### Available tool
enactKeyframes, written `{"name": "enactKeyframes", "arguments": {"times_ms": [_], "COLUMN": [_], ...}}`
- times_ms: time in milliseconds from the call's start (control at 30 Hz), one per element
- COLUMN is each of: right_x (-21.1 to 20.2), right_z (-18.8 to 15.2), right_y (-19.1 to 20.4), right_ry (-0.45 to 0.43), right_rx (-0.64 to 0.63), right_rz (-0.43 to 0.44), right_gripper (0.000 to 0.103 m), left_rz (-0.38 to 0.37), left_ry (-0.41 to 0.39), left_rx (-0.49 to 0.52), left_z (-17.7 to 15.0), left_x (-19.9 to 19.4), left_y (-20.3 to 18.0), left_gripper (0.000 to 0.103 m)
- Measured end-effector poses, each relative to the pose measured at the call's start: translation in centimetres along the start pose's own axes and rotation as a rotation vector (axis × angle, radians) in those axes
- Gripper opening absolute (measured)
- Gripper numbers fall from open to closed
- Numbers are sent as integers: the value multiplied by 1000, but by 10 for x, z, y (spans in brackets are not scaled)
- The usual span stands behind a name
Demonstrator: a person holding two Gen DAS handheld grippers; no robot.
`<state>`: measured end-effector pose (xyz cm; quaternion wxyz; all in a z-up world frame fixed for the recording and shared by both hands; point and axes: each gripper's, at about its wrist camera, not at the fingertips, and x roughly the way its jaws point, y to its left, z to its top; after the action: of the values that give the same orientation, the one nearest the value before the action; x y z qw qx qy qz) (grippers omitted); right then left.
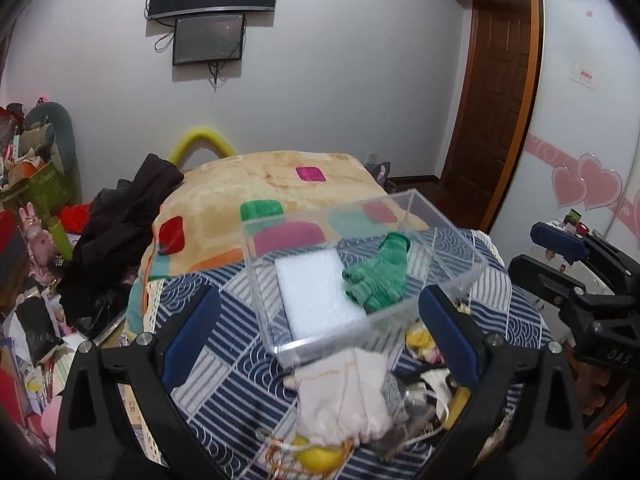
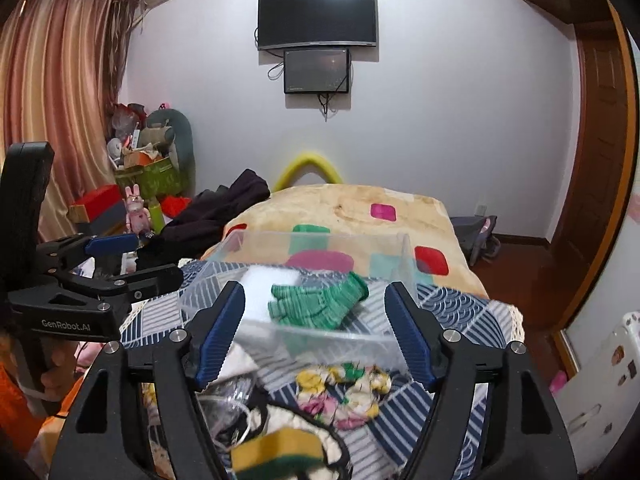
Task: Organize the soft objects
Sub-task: 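Grasp the white cloth bag with the left gripper while the right grasps the sponge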
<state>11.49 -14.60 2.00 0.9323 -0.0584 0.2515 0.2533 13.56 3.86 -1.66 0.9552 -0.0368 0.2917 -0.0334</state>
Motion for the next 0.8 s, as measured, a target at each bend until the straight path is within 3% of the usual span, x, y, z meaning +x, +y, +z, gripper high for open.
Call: {"name": "enactKeyframes", "arguments": {"times_ms": [400, 633, 800], "right_x": [22, 29, 31], "right_z": [-60, -88, -97], "right_y": [10, 6, 4], "right_ry": [166, 245, 278], "right_rx": [47, 92, 119], "right_rz": [10, 35, 71], "right_gripper": [70, 70, 51], "left_rz": [22, -10, -51], "left_ry": [80, 145, 168], "left_rx": [-44, -88, -89], "left_z": [-63, -84, -85], "left_x": [1, 21, 34], "left_y": [6, 10, 3], "left_gripper": [101, 97, 84]}}
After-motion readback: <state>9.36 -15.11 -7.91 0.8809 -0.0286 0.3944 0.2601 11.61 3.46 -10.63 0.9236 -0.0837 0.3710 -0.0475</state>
